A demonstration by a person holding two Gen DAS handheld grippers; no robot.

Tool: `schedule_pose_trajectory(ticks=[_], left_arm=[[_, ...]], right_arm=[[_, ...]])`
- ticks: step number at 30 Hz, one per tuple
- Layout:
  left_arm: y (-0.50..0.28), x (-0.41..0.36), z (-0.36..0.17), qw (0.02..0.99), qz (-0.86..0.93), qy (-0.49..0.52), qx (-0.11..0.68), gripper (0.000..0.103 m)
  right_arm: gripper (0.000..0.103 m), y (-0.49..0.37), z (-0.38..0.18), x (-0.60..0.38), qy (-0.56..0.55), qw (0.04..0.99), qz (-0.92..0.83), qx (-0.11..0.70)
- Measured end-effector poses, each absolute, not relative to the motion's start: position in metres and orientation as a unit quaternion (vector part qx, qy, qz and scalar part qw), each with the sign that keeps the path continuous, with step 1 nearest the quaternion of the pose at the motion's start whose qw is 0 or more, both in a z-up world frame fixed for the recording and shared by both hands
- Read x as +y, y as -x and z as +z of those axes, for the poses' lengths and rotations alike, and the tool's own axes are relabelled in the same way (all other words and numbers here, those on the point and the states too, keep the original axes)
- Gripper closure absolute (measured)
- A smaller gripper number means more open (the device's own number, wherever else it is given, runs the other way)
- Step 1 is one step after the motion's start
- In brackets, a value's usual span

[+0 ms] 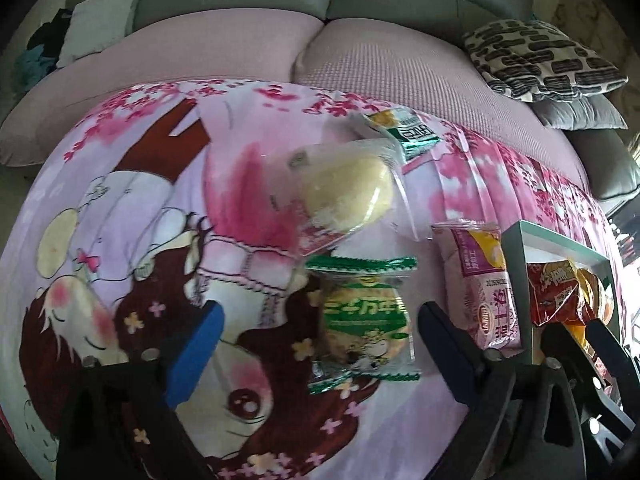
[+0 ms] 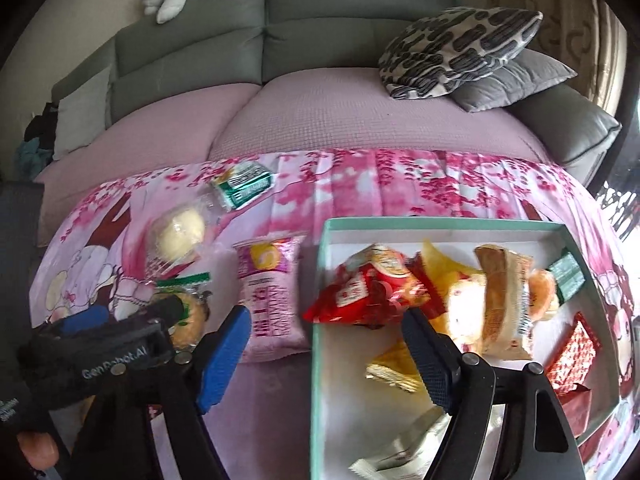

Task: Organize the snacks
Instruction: 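Grasp the green-wrapped cake with the left tool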

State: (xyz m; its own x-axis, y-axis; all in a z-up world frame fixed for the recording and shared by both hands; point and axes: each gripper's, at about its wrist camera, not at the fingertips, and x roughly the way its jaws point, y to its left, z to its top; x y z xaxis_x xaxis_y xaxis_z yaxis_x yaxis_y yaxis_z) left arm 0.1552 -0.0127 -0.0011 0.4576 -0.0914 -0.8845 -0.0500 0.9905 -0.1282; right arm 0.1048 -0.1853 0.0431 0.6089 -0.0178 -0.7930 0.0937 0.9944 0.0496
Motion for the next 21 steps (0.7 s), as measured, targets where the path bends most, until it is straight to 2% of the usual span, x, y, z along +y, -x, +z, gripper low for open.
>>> schedule_pose_trajectory(ticks=[5, 6, 8, 14, 21], left_arm=[[-0.157, -0.025, -0.010, 0.846, -0.015, 0.050, 0.530, 0.011], [-0.157, -0.027, -0.013, 0.845, -0.014, 0.046, 0.533, 0.019], [-0.157, -0.028, -0.016, 0.842, -0.015, 0.042, 0.537, 0.025], [-0.156, -0.038, -0.022, 0.844, -0.007, 0.013, 0.536, 0.026], [-0.154, -0.037, -0.020, 0.849, 0.000, 0.011, 0.529, 0.049]], right_arm=[[0.023, -0.103, 0.043, -0.195, -0.049, 0.895, -0.039, 0.443], [0.023, -0.103, 0.044, -0.197, -0.050, 0.895, -0.040, 0.442], [0.023, -0.102, 0.044, -0.198, -0.052, 0.895, -0.040, 0.441], [0.023, -0.103, 0.043, -0.201, -0.057, 0.893, -0.042, 0.444], [0.023, -0.102, 0.043, -0.201, -0.057, 0.892, -0.043, 0.445]])
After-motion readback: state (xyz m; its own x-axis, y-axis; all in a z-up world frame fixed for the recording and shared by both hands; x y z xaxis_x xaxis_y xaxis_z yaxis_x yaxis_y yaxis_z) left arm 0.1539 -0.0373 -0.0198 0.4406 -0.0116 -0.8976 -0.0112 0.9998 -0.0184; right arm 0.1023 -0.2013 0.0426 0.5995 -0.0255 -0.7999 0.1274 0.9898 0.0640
